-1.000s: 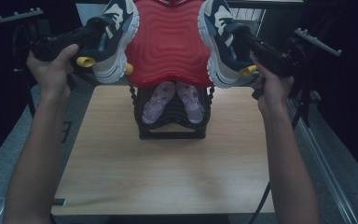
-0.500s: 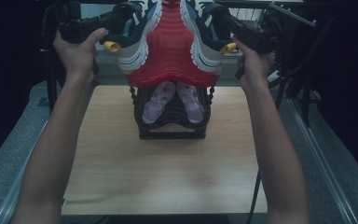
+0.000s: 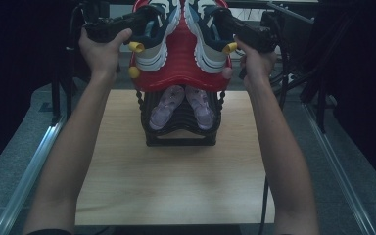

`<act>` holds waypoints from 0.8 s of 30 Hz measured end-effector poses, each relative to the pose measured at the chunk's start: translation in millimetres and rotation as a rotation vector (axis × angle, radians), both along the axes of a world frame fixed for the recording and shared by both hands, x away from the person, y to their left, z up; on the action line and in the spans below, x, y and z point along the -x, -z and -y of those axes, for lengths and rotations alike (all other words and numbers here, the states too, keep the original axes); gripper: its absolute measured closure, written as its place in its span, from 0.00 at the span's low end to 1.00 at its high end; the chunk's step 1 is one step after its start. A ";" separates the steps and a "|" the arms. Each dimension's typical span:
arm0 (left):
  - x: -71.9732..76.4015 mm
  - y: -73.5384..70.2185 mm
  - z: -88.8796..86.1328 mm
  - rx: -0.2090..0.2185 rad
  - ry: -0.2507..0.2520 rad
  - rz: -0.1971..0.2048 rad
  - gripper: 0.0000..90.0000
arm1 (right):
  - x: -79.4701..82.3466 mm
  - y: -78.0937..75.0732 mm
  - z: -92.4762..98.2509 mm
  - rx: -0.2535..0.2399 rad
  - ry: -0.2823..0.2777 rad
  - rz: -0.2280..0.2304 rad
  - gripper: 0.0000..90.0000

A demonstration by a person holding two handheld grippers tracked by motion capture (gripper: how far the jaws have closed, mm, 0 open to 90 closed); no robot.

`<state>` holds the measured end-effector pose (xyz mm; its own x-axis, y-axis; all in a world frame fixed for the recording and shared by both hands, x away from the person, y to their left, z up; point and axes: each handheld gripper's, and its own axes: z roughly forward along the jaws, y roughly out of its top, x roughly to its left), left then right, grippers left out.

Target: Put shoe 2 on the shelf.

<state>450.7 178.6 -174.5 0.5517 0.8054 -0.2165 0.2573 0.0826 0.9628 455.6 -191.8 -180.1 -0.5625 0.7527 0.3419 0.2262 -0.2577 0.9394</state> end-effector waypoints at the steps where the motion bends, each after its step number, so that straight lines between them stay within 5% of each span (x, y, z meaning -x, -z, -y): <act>1: -0.4 0.9 0.5 -0.001 0.002 -0.002 0.75 | -0.7 0.4 -1.6 0.004 0.002 -0.001 0.79; 14: -4.3 22.3 7.7 -0.043 -0.001 -0.032 0.71 | -6.1 13.8 -21.4 0.107 0.063 -0.030 0.74; 24: -1.4 22.2 7.7 0.004 0.042 -0.037 0.55 | -8.2 16.5 -24.5 0.109 -0.024 -0.048 0.50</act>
<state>452.1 170.9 -196.7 0.5763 0.7809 -0.2409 0.2963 0.0750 0.9521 463.8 -167.2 -196.6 -0.5657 0.7736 0.2856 0.2761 -0.1486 0.9496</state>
